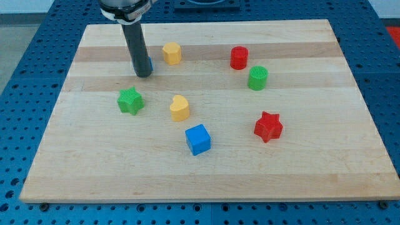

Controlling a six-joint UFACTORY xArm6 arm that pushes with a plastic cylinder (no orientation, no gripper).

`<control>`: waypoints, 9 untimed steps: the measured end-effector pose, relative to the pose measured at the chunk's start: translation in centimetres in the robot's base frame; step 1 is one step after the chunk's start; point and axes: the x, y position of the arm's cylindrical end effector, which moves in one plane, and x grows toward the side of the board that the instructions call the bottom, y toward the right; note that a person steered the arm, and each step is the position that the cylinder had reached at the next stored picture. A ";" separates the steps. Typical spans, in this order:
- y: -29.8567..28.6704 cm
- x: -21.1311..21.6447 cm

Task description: Push the blue triangle diagonally to the top left of the yellow hexagon

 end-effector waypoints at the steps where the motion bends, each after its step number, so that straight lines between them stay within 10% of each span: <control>1: 0.9 -0.8; 9: -0.7 -6.0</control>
